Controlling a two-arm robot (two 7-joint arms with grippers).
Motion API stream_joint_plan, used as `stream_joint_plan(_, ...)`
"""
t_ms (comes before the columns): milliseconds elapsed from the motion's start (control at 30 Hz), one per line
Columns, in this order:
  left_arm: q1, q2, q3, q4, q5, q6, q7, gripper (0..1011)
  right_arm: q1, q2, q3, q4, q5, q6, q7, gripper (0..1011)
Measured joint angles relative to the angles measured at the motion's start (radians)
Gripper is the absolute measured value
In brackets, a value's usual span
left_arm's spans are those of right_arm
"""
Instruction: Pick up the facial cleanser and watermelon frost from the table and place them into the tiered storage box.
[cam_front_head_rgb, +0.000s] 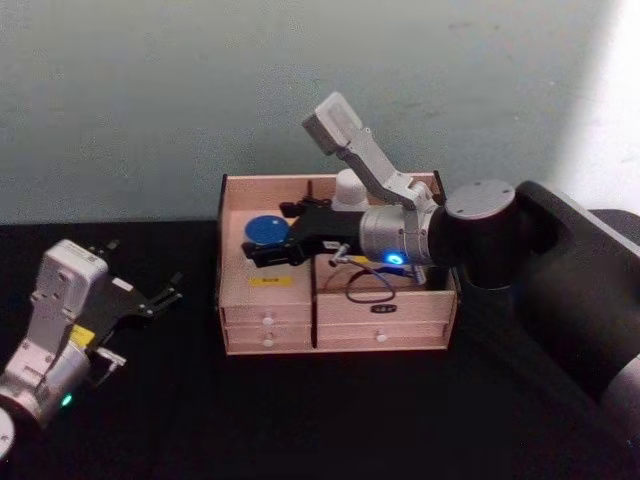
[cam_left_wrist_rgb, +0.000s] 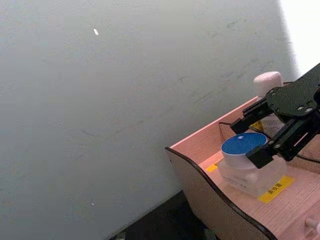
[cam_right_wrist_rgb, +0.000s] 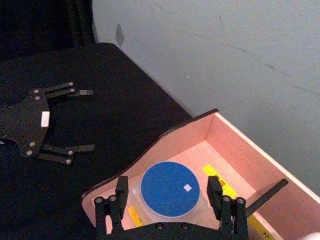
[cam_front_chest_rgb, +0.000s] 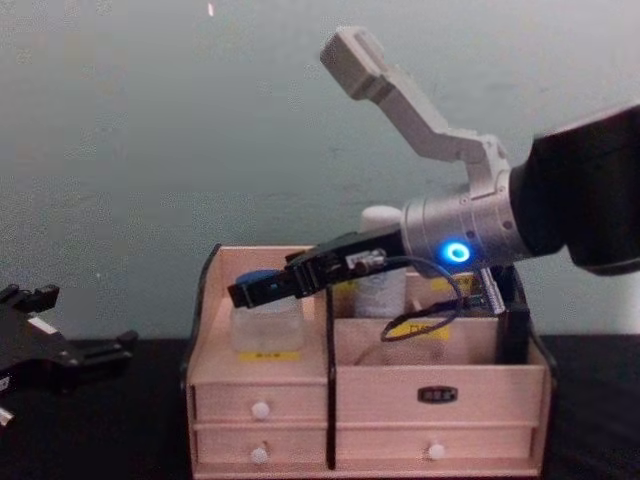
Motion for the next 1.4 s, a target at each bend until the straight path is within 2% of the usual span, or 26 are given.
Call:
stream_joint_plan(433,0.000,0.000,0.000,0.000,0.000,0.000,0.000,1001,-0.001,0.001,0.001,-0.003,0.000,0.000,0.001,1002)
stream_joint_plan(867,0.000,0.000,0.000,0.000,0.000,0.000,0.000,1001,-0.023,0.025,0.028,-0.081,0.010,0.002,0.011,1002)
stream_joint_plan(1100,0.000,0.000,0.000,0.000,0.000,0.000,0.000,1001,-0.063,0.071,0.045,-0.177,0.032,0.014,0.012,1002)
stream_joint_plan(1300,0.000,0.000,0.000,0.000,0.000,0.000,0.000,1001,-0.116,0.137,0.062,-0.285,0.062,0.029,0.014,1002)
stream_joint_plan(1400,0.000,0.000,0.000,0.000,0.000,0.000,0.000,1002,-0.157,0.183,0.076,-0.352,0.084,0.030,0.015,1002)
